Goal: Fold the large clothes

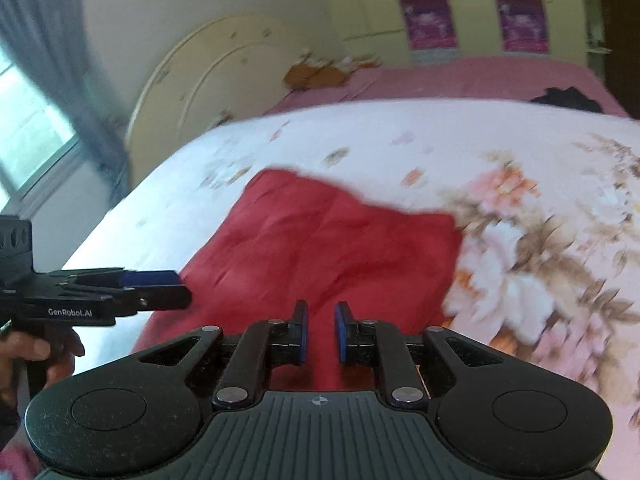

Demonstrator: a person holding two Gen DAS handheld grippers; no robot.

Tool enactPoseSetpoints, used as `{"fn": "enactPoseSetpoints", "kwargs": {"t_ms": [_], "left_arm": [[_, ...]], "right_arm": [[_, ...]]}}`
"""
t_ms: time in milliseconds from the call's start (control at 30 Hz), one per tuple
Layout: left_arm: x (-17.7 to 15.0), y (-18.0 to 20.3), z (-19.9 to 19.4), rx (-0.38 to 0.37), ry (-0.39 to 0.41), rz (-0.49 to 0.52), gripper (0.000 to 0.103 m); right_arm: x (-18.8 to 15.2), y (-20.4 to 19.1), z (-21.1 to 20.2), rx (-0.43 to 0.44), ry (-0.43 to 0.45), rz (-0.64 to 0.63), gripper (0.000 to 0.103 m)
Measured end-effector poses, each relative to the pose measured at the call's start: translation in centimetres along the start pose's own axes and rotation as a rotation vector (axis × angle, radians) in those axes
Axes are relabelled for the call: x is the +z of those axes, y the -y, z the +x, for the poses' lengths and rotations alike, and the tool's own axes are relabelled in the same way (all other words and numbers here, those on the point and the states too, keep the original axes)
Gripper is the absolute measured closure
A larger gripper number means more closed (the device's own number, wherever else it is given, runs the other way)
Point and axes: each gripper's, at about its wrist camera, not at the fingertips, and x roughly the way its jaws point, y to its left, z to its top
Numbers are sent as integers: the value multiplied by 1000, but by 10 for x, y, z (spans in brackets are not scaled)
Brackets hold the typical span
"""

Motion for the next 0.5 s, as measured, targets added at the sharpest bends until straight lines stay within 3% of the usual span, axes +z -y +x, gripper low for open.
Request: {"fn": "enactPoseSetpoints", "kwargs": {"t_ms": [133, 300, 367, 500], "left_arm": [[-16, 7, 15, 31, 2, 31, 48], [-21, 7, 25, 47, -9, 50, 48], [-18, 8, 16, 50, -20, 30, 49], [-24, 18, -27, 13, 37, -11, 48]], "right_arm": [[-22, -1, 36, -159, -80, -76, 88], [-23, 6, 43, -147, -88, -15, 88], [-21, 3, 30, -139, -71, 0, 88], [-25, -16, -21, -48, 17, -21, 88]]}}
